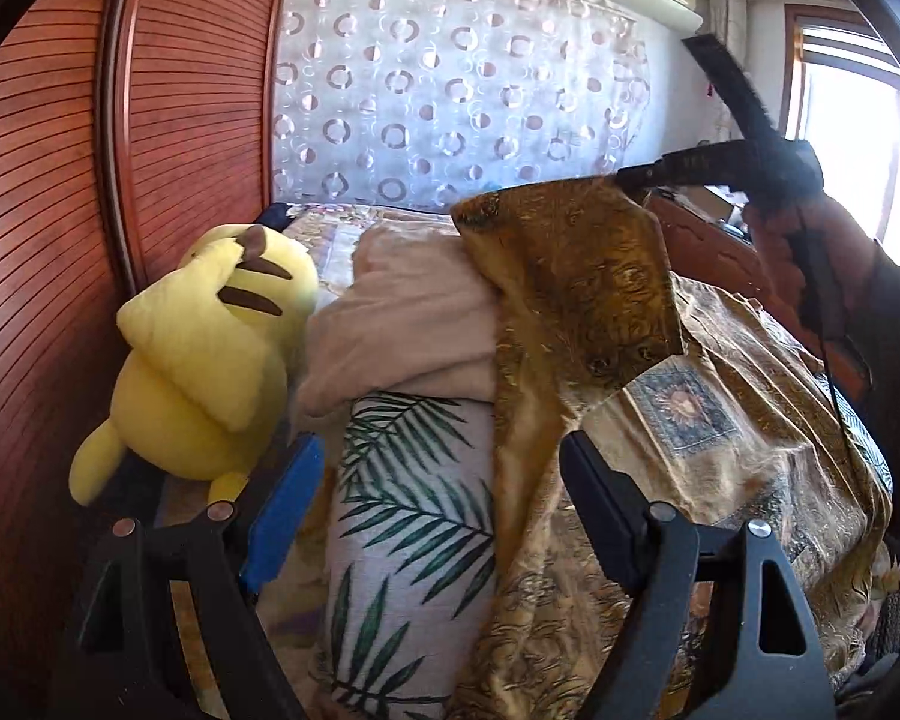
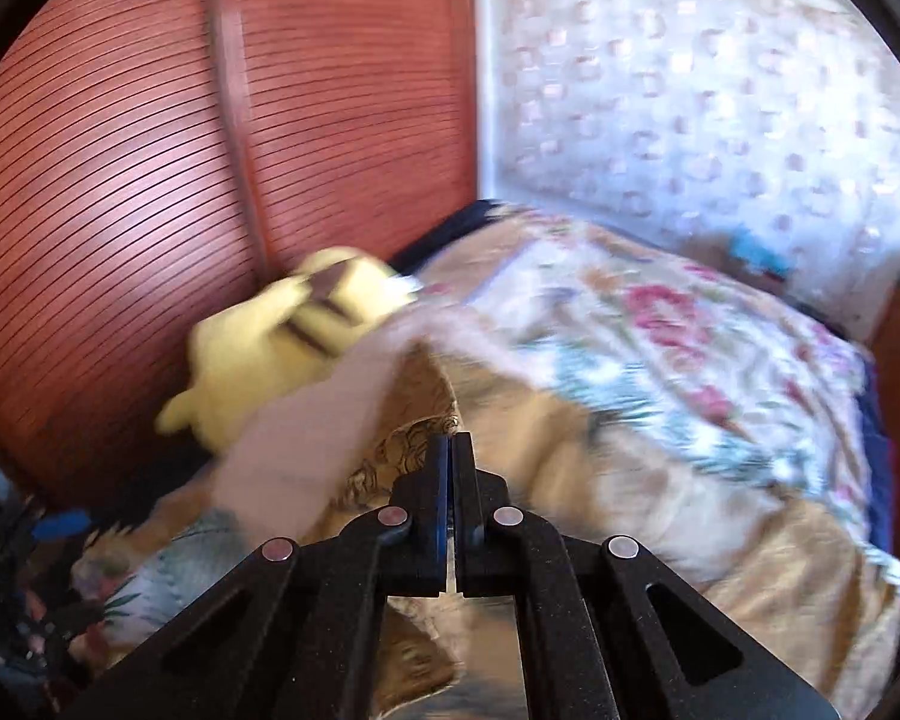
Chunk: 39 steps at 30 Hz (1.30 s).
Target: Fold small clothes
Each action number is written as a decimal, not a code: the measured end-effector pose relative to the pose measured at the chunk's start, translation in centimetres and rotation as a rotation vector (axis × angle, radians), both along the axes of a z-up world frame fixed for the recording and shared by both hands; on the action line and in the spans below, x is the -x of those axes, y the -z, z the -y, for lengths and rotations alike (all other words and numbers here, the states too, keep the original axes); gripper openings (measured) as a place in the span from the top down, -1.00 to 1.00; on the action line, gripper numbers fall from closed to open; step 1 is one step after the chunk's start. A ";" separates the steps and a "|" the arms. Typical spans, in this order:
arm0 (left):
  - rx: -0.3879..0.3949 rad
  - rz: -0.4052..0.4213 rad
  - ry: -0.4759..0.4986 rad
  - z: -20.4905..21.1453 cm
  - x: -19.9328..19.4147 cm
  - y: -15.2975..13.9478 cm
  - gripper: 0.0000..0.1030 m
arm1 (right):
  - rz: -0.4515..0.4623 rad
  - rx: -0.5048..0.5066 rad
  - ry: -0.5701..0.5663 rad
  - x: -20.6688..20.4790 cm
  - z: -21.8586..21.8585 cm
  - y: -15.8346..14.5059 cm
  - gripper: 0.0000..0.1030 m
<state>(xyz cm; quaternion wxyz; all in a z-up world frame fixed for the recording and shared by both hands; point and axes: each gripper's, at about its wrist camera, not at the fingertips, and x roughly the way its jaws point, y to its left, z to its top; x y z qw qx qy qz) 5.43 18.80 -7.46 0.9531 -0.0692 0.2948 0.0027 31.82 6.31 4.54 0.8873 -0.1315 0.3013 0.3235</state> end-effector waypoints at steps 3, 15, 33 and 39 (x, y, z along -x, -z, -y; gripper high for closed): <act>-0.007 -0.014 0.016 0.7 -0.7 0.4 -0.58 | 0.028 0.086 0.136 -2.4 1.9 0.5 0.81; -0.033 -0.093 0.102 4.2 -3.1 1.7 -0.58 | 0.034 0.042 0.060 3.2 8.5 4.5 0.07; -0.064 -0.128 0.234 12.5 -8.5 1.1 -0.58 | -0.025 0.012 0.316 14.8 31.0 8.1 -0.16; -0.096 -0.174 0.287 16.3 -11.5 1.7 -0.58 | -0.050 -0.032 0.416 15.6 36.9 7.3 -0.16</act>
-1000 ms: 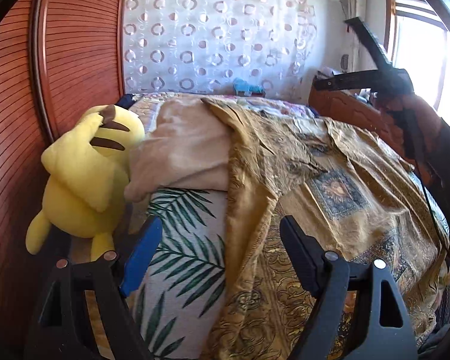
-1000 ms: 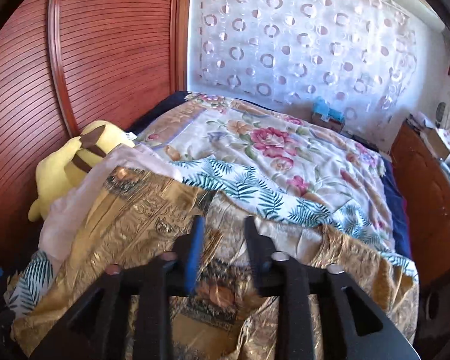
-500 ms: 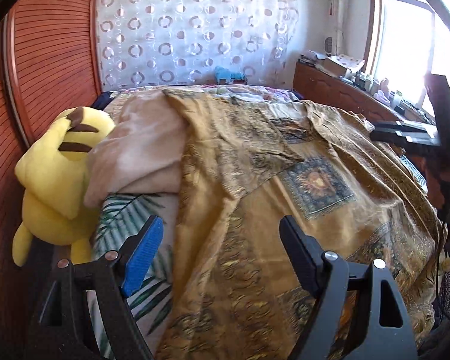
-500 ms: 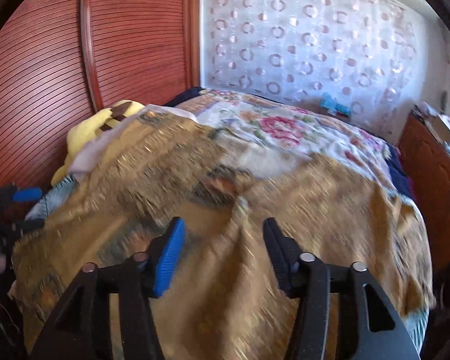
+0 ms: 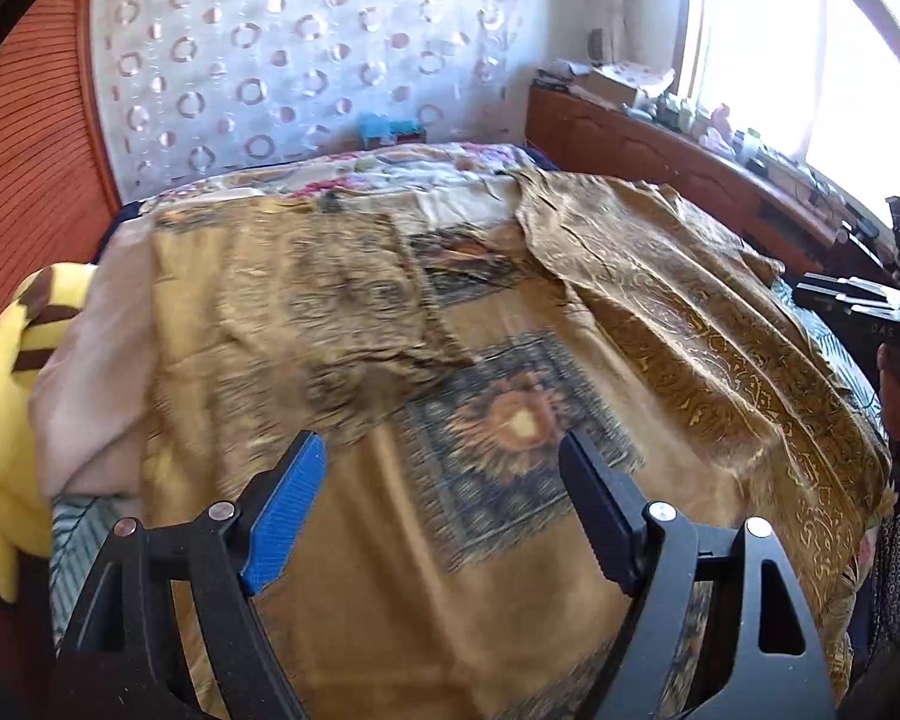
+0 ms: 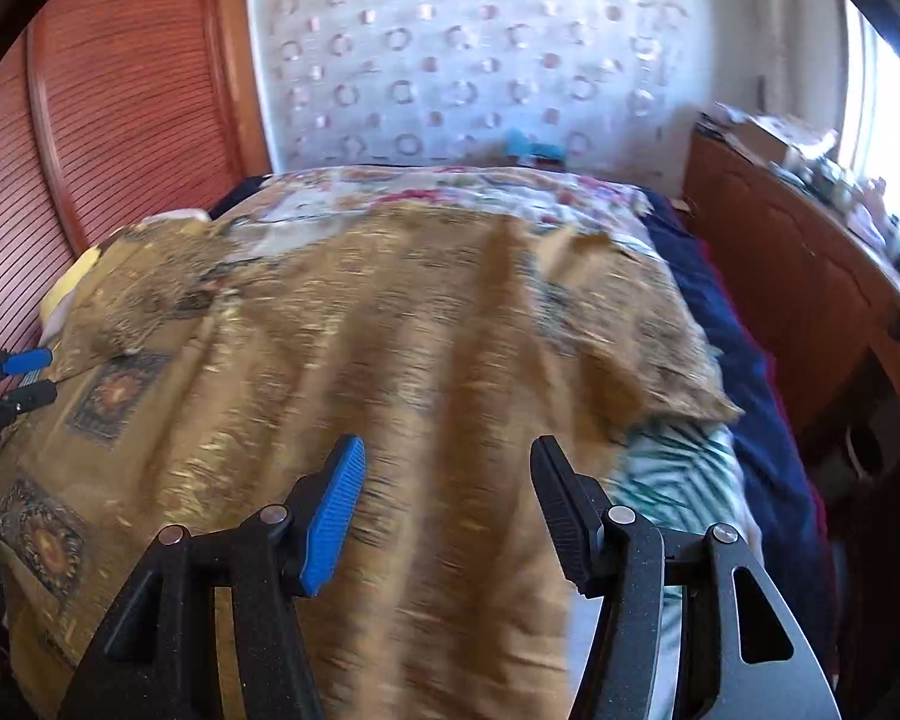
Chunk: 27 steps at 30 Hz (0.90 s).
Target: Fold small clothes
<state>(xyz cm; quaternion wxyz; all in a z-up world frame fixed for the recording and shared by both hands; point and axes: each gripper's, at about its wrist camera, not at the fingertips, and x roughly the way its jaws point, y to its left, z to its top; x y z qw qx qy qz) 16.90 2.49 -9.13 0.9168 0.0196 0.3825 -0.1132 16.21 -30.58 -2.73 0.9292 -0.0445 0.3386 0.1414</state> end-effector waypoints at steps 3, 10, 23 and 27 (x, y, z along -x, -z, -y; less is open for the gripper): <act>-0.023 -0.016 0.024 1.4 -0.9 0.2 -0.58 | -0.009 -0.015 0.038 -0.3 1.6 -0.5 -0.16; -0.070 -0.065 0.046 3.4 -2.9 1.1 -0.58 | -0.045 -0.039 0.142 -2.9 4.3 -1.2 -0.16; -0.082 -0.120 0.093 4.7 -3.5 2.2 -0.95 | -0.119 -0.138 0.241 -8.1 6.4 -1.7 -0.15; -0.086 -0.126 0.103 5.0 -3.6 2.3 -0.99 | -0.166 -0.151 0.243 -9.9 5.9 -1.1 -0.15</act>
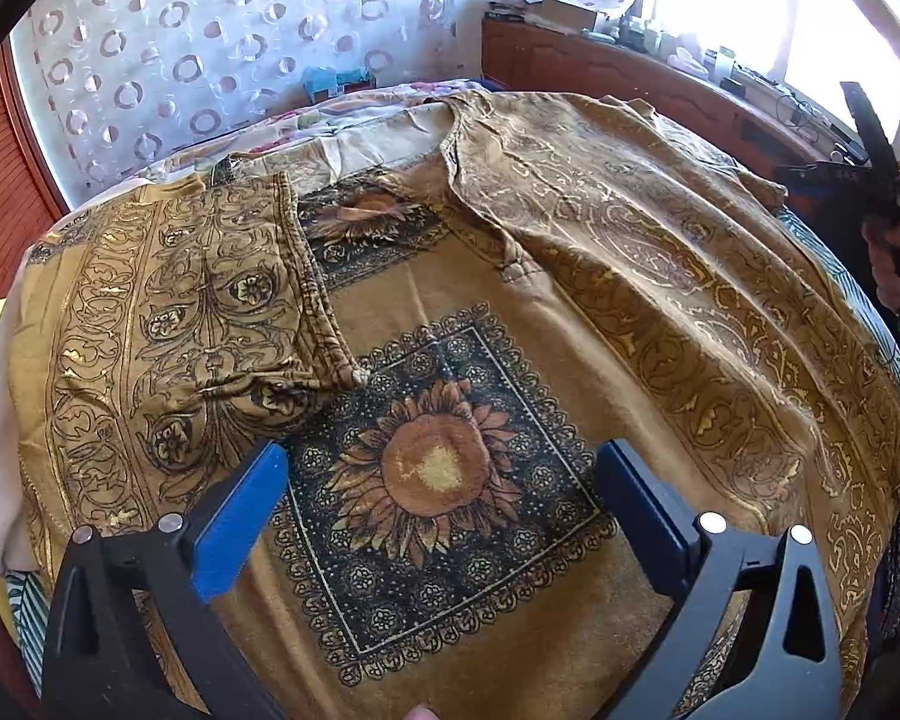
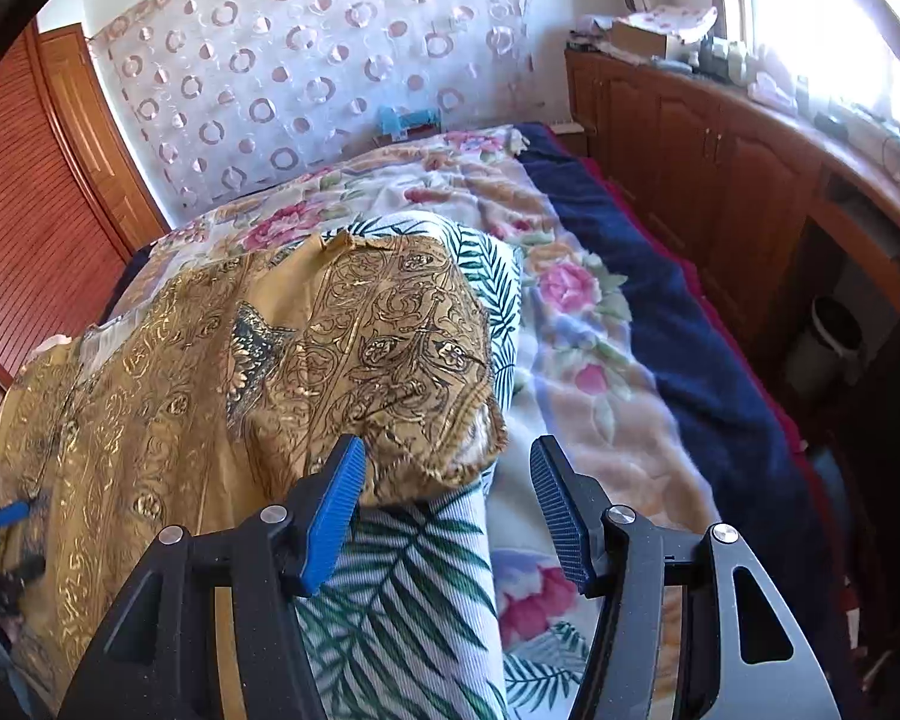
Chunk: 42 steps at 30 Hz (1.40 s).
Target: Fold small clothes
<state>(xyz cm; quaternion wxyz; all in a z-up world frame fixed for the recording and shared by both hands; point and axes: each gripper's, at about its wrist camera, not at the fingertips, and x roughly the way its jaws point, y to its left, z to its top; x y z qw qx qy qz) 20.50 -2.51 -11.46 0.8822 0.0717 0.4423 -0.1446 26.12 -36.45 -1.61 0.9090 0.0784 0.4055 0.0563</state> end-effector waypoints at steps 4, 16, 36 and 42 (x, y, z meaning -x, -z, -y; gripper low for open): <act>0.000 0.000 -0.001 0.0 -0.1 0.0 -0.99 | -0.048 -0.013 0.000 -1.7 0.0 0.4 -0.16; 0.002 0.001 -0.003 0.0 0.1 0.0 -0.99 | 0.023 0.211 -0.044 -1.9 -2.5 -2.3 0.77; 0.119 0.247 0.023 0.6 3.0 -6.4 -0.99 | 0.220 0.189 -0.394 1.6 -13.2 -6.1 0.10; 0.150 0.243 0.021 0.2 0.9 -6.8 -0.99 | 0.158 0.186 -0.319 -1.9 -10.3 -5.0 0.09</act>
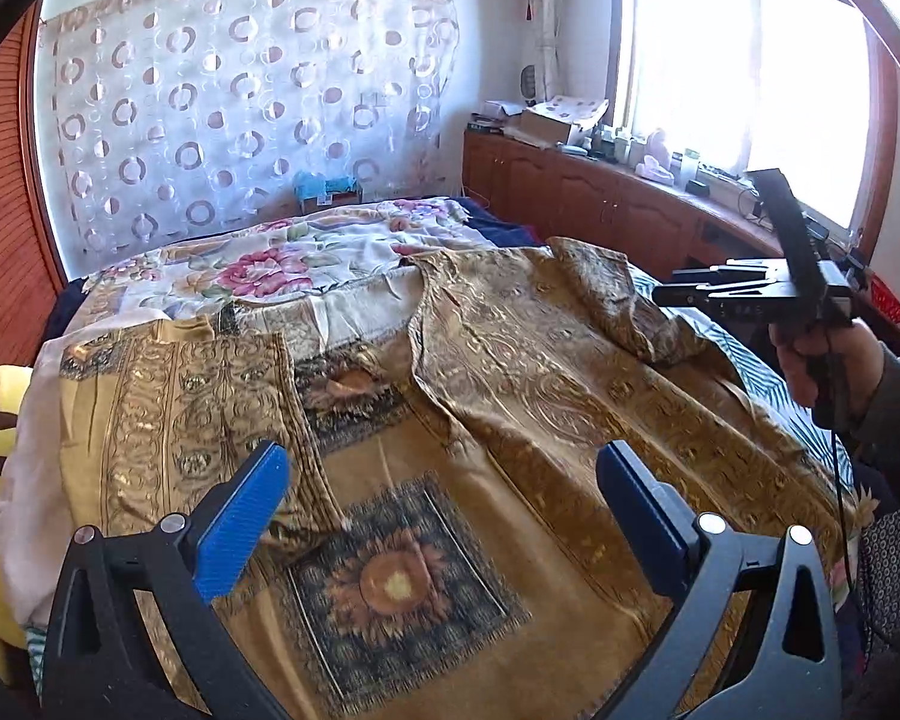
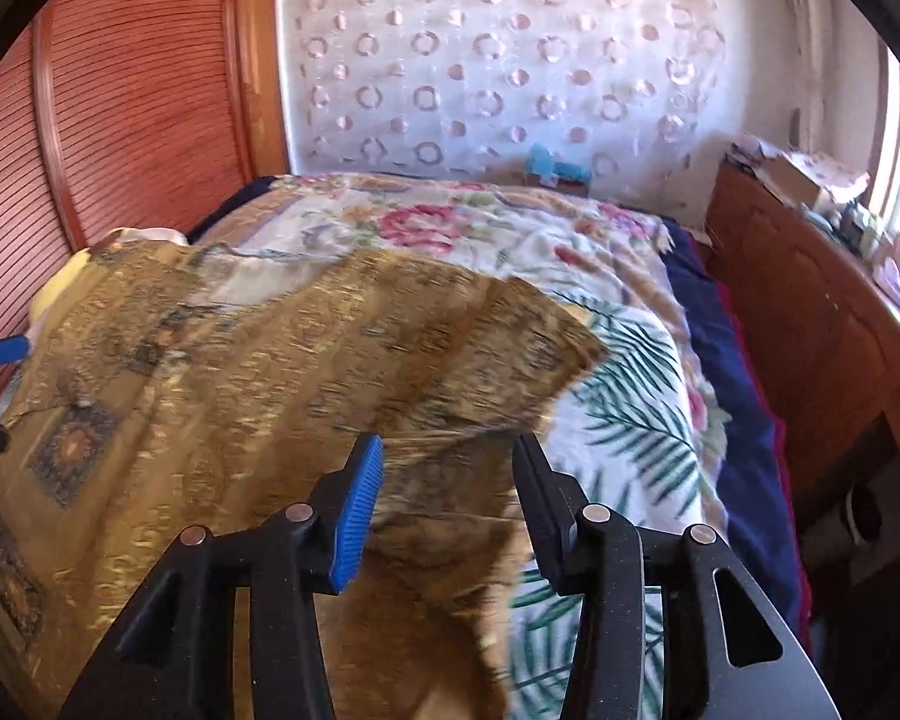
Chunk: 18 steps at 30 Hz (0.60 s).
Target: Fold small clothes
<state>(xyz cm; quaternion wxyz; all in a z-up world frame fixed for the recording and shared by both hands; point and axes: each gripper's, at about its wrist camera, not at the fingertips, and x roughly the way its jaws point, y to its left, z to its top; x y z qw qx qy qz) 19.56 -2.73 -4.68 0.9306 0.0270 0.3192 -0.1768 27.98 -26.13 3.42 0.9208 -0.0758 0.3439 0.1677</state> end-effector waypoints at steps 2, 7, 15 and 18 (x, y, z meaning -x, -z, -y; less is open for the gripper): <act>-0.006 -0.006 -0.003 -0.1 -0.7 0.2 -0.99 | -0.034 -0.031 0.035 -1.9 0.8 0.2 0.09; -0.024 -0.031 -0.029 -0.6 -2.5 1.5 -0.99 | -0.096 -0.093 0.087 -6.6 1.2 0.7 0.09; 0.014 -0.059 -0.074 -2.5 -3.6 2.2 -0.99 | -0.029 -0.080 0.017 -9.5 -2.1 -0.3 0.85; 0.011 -0.056 -0.086 -2.9 -3.9 2.0 -0.99 | -0.002 -0.097 -0.050 -9.4 -3.9 -1.4 0.91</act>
